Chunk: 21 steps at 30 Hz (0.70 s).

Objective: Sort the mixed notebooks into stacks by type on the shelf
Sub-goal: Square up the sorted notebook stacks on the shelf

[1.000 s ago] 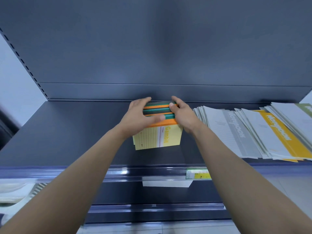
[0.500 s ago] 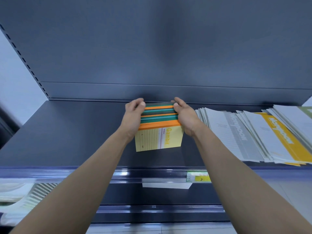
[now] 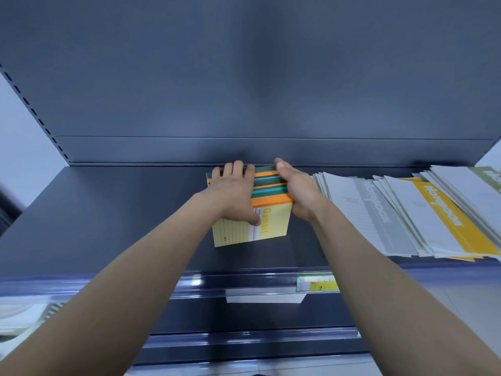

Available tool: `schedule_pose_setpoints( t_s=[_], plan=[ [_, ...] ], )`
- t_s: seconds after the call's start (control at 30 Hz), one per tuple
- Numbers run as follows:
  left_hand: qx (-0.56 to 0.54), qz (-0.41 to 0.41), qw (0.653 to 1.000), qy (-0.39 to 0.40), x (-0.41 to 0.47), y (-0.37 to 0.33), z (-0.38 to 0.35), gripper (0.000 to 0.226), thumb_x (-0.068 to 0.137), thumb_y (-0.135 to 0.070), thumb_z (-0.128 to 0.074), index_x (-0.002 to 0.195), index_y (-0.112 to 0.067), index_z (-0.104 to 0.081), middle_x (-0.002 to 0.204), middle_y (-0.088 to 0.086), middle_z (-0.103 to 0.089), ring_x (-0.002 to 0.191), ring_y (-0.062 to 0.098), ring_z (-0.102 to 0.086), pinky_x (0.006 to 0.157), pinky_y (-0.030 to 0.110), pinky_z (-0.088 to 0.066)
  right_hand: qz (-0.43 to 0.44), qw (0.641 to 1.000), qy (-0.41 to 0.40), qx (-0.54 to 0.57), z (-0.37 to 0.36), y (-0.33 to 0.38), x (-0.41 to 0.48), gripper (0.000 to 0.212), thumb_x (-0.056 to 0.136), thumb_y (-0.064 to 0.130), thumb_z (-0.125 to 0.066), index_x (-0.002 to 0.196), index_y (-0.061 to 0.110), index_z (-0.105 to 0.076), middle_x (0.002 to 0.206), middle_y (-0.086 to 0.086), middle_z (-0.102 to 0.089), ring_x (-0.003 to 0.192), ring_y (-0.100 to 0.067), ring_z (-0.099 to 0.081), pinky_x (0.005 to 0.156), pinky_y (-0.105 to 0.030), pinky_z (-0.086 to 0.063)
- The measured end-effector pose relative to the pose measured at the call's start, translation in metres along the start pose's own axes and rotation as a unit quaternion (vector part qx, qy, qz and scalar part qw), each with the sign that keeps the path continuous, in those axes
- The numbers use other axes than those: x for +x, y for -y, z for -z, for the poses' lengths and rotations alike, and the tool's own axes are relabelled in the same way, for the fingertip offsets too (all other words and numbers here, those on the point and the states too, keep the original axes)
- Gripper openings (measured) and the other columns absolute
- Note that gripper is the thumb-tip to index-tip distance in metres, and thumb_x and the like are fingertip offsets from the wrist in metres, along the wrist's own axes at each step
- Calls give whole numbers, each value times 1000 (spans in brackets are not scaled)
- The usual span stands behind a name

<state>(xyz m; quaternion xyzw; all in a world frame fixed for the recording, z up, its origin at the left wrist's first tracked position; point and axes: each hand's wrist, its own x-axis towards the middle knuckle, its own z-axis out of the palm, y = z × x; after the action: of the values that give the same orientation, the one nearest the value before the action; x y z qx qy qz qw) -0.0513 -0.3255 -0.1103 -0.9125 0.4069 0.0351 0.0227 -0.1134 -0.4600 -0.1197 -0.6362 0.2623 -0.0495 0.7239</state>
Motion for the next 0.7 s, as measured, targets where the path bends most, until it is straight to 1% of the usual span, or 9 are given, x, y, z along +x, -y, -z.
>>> schedule_pose_setpoints(
  t_s=[0.07,0.13,0.27,0.37,0.43,0.5,0.6,0.7],
  plan=[
    [-11,-3,1000,-3,1,1,-1,116,64,-64,-69,147,-14,-4,146,7,-20,136,25,-19,112,45,-14,-18,1000,9,21,2,1,-1,30,96,45,-43,111,21,-54,89,-5,-66,80,-22,-67,80,-39,-54],
    [-18,-6,1000,-5,0,2,-2,115,64,-64,-69,146,-14,-6,145,6,-23,134,24,-22,112,45,-14,-12,1000,6,16,4,0,0,32,95,49,-41,104,21,-55,88,-4,-66,80,-21,-67,79,-37,-55],
    [-15,-11,1000,-18,-3,2,-2,114,66,-63,-68,147,-14,-4,144,6,-26,133,24,-24,111,44,-16,8,998,21,65,6,-5,2,39,96,52,-35,111,22,-55,98,-1,-67,96,-25,-66,87,-41,-53],
    [-20,-12,1000,-19,-6,1,-2,115,67,-62,-68,148,-13,-3,144,7,-27,132,25,-24,111,43,-17,7,997,21,77,9,-12,1,53,95,57,-27,124,19,-52,112,-5,-66,101,-25,-66,84,-38,-54],
    [-22,-13,1000,-19,-8,0,-1,115,67,-61,-69,148,-13,-3,143,7,-28,132,25,-25,110,42,-18,10,998,24,61,10,-15,-1,58,95,58,-25,124,17,-55,112,-8,-67,100,-25,-67,83,-36,-54],
    [-24,-13,1000,-15,-8,0,1,115,67,-61,-69,148,-13,-3,143,7,-28,132,25,-24,110,42,-18,26,999,20,23,8,-13,-3,56,95,58,-25,116,16,-57,105,-6,-69,96,-23,-68,85,-37,-54],
    [-24,-11,1000,-1,-8,-1,2,115,67,-61,-69,148,-13,-2,143,8,-26,132,26,-23,110,43,-17,19,999,8,-50,1,-5,-8,43,95,55,-33,95,19,-56,92,-4,-68,85,-21,-68,85,-38,-54],
    [-21,-4,1000,1,-10,-3,2,115,68,-61,-68,148,-12,-1,145,8,-25,133,26,-22,111,43,-17,11,998,10,-56,0,-3,-11,39,95,54,-35,93,20,-55,93,-6,-67,89,-24,-68,88,-40,-53]
  ],
)
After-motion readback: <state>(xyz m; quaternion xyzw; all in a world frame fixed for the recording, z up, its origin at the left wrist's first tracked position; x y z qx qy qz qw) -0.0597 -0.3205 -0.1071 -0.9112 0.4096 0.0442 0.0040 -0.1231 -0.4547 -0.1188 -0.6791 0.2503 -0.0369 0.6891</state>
